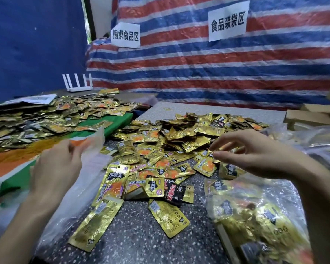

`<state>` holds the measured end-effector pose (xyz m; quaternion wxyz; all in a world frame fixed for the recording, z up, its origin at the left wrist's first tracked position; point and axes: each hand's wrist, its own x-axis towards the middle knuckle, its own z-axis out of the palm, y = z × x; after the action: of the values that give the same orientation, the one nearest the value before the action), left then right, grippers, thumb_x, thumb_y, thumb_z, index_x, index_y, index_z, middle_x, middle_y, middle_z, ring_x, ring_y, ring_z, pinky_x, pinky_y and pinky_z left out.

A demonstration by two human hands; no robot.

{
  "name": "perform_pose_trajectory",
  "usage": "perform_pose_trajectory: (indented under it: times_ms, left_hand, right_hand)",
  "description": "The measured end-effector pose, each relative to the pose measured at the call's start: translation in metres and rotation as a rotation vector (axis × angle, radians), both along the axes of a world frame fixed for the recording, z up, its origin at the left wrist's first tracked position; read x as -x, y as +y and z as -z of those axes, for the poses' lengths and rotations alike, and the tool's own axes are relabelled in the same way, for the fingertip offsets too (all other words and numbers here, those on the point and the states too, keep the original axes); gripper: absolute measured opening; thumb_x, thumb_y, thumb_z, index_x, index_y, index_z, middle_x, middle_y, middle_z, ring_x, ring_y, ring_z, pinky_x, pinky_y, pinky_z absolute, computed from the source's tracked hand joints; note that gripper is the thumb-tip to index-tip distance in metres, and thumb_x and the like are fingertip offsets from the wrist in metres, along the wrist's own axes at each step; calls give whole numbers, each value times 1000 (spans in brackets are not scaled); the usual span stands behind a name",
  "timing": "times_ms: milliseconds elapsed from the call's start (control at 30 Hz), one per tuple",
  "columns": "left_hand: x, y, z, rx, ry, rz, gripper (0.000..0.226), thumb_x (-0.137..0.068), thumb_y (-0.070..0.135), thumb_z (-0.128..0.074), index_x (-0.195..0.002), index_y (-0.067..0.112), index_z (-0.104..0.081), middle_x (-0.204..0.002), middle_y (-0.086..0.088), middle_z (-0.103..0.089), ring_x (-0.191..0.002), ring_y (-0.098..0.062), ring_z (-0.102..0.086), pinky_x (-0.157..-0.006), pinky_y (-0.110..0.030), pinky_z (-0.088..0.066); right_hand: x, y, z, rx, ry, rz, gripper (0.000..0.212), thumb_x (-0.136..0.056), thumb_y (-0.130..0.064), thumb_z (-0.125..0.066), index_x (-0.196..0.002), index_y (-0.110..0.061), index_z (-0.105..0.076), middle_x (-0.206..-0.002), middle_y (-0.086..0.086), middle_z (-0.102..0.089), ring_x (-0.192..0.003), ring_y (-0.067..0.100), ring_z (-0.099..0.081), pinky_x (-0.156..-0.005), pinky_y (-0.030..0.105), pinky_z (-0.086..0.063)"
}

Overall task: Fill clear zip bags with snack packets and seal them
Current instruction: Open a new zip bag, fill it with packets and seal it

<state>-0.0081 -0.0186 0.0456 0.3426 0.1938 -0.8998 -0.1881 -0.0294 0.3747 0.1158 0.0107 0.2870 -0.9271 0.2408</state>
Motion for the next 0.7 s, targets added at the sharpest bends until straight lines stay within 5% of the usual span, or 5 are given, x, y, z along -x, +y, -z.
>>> perform_pose_trajectory:
  times_ms: [100, 233, 400, 567, 700]
  left_hand:
    - [0, 31, -25, 36, 211, 125, 22, -95, 31, -62, -80, 18, -53, -60, 10, -47, -56, -23, -47, -54, -32, -36]
    - [-8, 89, -52, 87, 466, 428, 16, -93, 18, -67, -87, 18, -52, -75, 9, -57, -58, -8, -54, -51, -22, -46]
    - [-7, 153, -59, 126, 681, 710, 14, -93, 13, -69, -90, 6, -57, -102, 4, -66, -76, -18, -69, -58, -39, -60]
    - [3, 199, -41, 327, 776, 1057, 14, -93, 6, -67, -92, 7, -54, -115, -13, -71, -81, -23, -71, -63, -40, -57]
    - [10, 217, -19, 496, 768, 1164, 10, -85, -4, -71, -86, 5, -68, -104, -9, -72, -85, -19, -66, -66, -36, -54]
  right_hand:
    - [-1, 1, 0, 16, 14, 32, 48, -78, -66, -48, -111, -35, -64, -106, -24, -66, -97, -10, -61, -90, 27, -56]
    - [-3, -1, -2, 167, 35, 99, 65, -74, -74, -36, -115, -30, -60, -105, -17, -66, -93, -3, -63, -85, 28, -56]
    - [-9, -3, -7, 480, -69, 151, 65, -80, -71, -36, -118, -24, -58, -95, -6, -73, -84, 7, -71, -74, 37, -59]
    - [-18, -5, -17, 758, -328, 169, 80, -75, -78, -38, -91, -4, -64, -79, 12, -71, -61, 22, -63, -46, 29, -49]
    - [-20, 4, -19, 694, -286, 141, 47, -90, -39, -65, -86, 7, -67, -74, 16, -67, -62, 23, -61, -47, 28, -48]
